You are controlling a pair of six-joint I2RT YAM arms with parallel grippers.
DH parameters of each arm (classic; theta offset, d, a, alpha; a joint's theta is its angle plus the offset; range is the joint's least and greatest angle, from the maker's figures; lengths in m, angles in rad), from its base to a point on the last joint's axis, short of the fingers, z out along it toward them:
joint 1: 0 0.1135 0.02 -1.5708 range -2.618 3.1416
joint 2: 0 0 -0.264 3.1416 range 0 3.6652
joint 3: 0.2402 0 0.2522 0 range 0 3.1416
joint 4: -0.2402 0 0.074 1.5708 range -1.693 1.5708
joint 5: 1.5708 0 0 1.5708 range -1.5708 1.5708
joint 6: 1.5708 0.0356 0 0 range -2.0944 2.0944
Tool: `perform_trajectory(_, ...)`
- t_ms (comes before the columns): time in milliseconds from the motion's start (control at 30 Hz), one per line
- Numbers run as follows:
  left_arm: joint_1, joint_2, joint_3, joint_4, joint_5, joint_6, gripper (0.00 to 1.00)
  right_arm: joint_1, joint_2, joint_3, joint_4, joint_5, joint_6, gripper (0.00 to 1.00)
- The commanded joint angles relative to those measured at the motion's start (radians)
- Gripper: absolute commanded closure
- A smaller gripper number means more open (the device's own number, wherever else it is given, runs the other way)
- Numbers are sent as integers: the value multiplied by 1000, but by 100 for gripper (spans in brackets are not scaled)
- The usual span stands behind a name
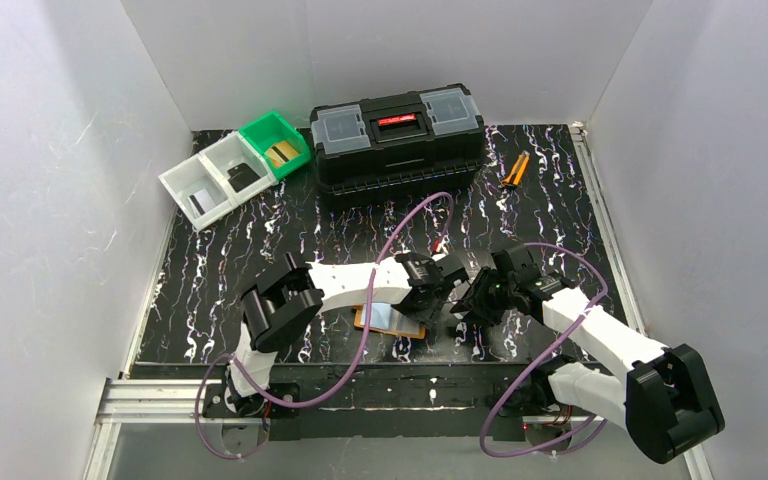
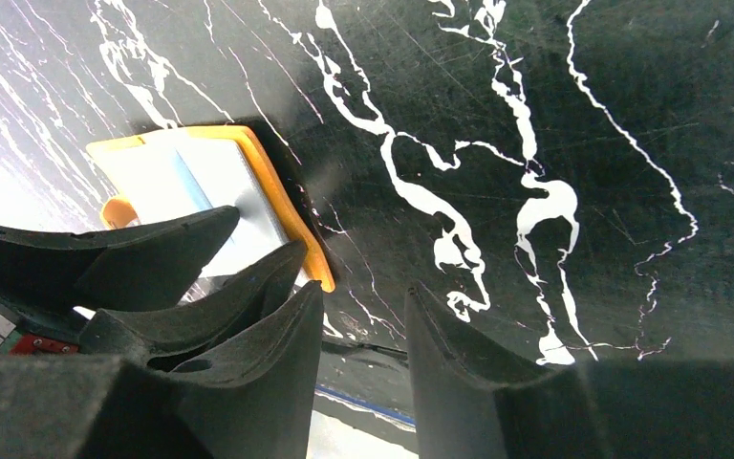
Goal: Take the credit cards out of the card holder
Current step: Remove the credit card from the card holder.
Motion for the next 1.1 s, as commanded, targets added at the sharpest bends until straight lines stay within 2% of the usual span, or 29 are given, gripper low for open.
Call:
perform_trajectory(0,3,31,-51,-33,-24,-8,59,-5,4,-5,23,-19,-8,55)
perform_trajectory(433,22,-40,-78,2,58,-29,100,-4,25,-9,38,-44,-16,56)
perform_trajectory(833,138,-197,-170,107,282,-184,100,0,53,38,32,-70,-51,56)
perform_trajectory(1067,218,-276,-243,160,366,-236,100,40,100,86,40,-75,-57,56)
